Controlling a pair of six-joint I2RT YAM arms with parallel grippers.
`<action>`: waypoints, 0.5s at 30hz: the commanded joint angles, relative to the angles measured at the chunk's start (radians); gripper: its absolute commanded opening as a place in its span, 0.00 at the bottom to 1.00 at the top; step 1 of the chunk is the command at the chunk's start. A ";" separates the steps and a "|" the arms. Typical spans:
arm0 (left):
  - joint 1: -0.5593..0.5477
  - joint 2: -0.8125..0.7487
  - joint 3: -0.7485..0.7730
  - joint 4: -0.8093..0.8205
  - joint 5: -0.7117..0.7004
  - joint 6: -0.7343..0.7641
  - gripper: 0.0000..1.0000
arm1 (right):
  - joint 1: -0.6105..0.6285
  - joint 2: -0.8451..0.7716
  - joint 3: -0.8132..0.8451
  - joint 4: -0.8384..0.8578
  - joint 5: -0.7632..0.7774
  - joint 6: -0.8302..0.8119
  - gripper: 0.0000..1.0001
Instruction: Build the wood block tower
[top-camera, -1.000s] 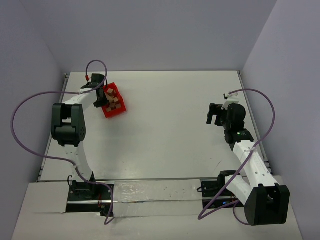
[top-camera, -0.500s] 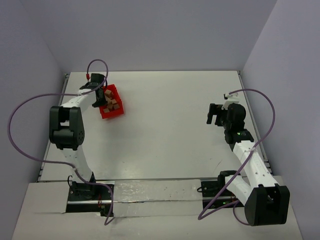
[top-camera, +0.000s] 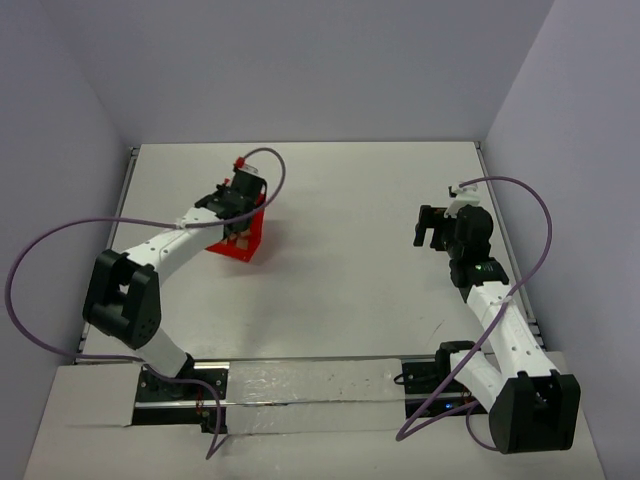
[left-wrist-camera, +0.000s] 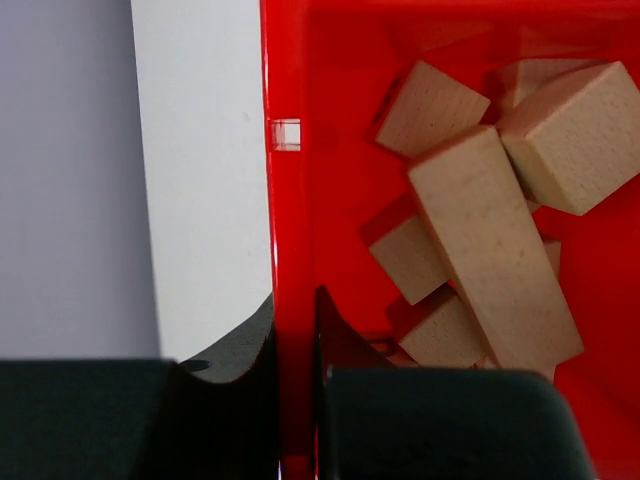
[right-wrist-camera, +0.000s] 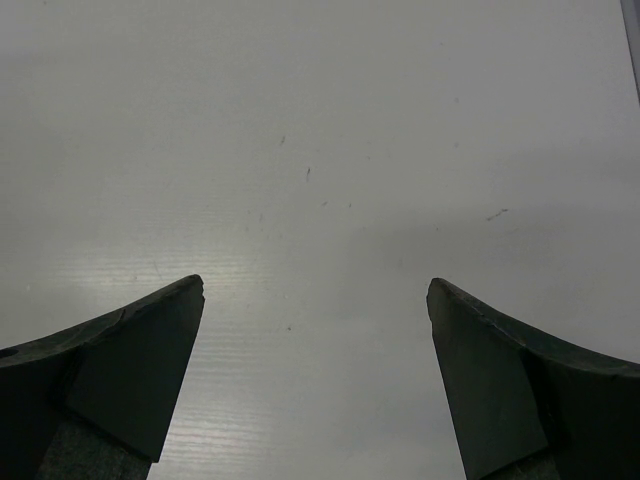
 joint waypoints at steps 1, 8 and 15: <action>-0.116 -0.029 -0.061 0.048 -0.201 0.110 0.00 | -0.005 -0.024 0.046 0.016 -0.001 -0.002 1.00; -0.295 0.009 -0.144 0.148 -0.371 0.184 0.00 | -0.007 -0.025 0.043 0.015 0.002 -0.005 1.00; -0.427 0.005 -0.290 0.428 -0.531 0.436 0.00 | -0.005 -0.015 0.047 0.017 0.004 -0.005 1.00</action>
